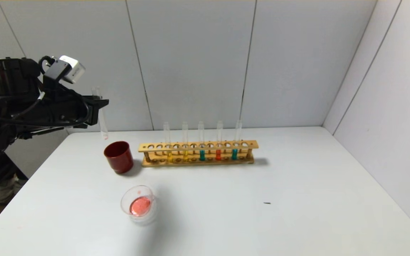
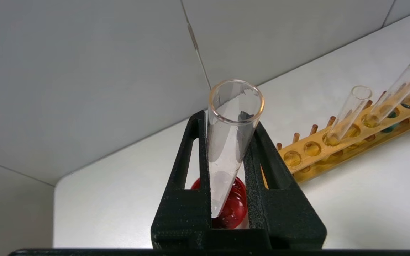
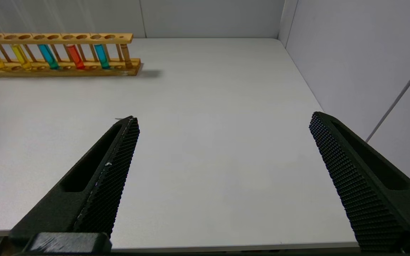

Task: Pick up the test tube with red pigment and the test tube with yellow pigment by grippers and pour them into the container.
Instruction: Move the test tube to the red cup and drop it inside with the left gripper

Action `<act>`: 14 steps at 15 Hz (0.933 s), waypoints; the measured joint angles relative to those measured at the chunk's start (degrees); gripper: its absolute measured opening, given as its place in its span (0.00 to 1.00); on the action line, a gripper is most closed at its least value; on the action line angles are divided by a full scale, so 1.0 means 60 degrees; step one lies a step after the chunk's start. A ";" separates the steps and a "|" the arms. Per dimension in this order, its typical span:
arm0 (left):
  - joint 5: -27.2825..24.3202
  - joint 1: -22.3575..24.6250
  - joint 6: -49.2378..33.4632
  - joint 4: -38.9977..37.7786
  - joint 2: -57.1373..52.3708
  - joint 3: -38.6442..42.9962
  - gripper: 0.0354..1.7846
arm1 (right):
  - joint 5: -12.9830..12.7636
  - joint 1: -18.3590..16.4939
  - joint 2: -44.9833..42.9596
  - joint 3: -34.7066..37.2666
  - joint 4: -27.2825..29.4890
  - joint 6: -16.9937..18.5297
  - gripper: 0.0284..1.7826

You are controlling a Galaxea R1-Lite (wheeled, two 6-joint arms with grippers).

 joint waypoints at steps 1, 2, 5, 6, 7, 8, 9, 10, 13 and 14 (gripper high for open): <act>-0.0010 0.0073 -0.0100 0.0039 0.0120 -0.0028 0.16 | 0.0000 0.0000 0.0000 0.0000 0.0000 0.0000 0.98; -0.0037 0.0114 -0.0128 0.0039 0.0240 -0.0043 0.16 | 0.0000 0.0000 0.0000 0.0000 0.0000 0.0000 0.98; -0.0378 0.0132 -0.0146 -0.0016 0.0644 -0.0093 0.16 | 0.0004 0.0004 0.0000 0.0000 0.0000 0.0000 0.98; -0.0400 0.0150 -0.0146 -0.0051 0.0805 -0.0124 0.16 | 0.0004 0.0004 0.0000 0.0000 0.0000 0.0000 0.98; -0.0410 0.0179 -0.0146 -0.0077 0.0947 -0.0148 0.16 | 0.0004 0.0004 0.0000 0.0000 0.0000 0.0004 0.98; -0.0414 0.0201 -0.0146 -0.0081 0.1099 -0.0158 0.16 | 0.0000 0.0004 0.0000 0.0000 0.0000 0.0000 0.98; -0.0414 0.0248 -0.0146 -0.0081 0.1274 -0.0175 0.16 | 0.0000 0.0004 0.0000 0.0000 0.0000 0.0000 0.98; -0.0414 0.0307 -0.0146 -0.0104 0.1443 -0.0207 0.16 | 0.0000 0.0004 0.0000 0.0000 0.0000 0.0000 0.98; -0.0414 0.0398 -0.0146 -0.0284 0.1920 -0.0323 0.16 | 0.0000 0.0000 0.0000 0.0000 0.0000 0.0000 0.98; -0.0429 0.0398 -0.0142 -0.0333 0.2062 -0.0351 0.16 | 0.0000 0.0000 0.0000 0.0000 0.0000 0.0000 0.98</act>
